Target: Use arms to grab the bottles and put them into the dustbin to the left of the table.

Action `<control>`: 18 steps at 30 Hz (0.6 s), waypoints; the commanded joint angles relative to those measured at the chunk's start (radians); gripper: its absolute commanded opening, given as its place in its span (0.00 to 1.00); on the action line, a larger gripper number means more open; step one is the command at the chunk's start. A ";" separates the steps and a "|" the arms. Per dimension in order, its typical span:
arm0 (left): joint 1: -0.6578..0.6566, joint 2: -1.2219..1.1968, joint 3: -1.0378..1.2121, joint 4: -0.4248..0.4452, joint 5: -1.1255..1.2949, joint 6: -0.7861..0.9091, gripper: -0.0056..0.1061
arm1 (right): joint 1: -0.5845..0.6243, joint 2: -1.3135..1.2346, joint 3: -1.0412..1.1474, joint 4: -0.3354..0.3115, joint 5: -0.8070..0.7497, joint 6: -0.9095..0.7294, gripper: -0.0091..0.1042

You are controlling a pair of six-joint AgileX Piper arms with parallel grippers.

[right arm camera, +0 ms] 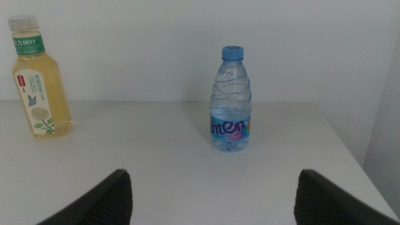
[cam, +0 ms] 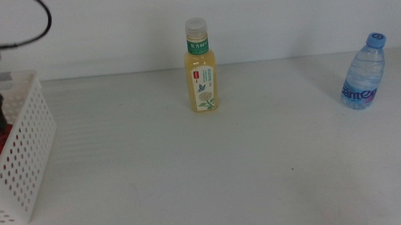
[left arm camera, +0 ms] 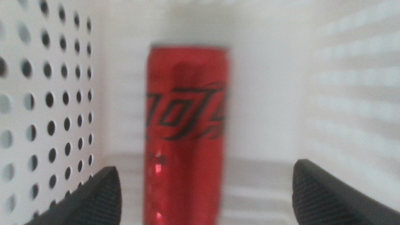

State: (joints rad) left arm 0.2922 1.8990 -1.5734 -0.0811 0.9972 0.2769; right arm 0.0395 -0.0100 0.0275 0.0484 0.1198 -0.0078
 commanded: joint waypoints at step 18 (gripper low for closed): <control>-0.405 -0.507 0.161 0.041 -0.063 -0.200 0.86 | -0.008 -0.027 -0.007 -0.009 -0.074 -0.005 0.68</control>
State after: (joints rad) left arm -0.0846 1.4663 -1.4190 -0.0393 1.0021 0.0986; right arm 0.0395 -0.0100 0.0275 0.0484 0.1198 -0.0078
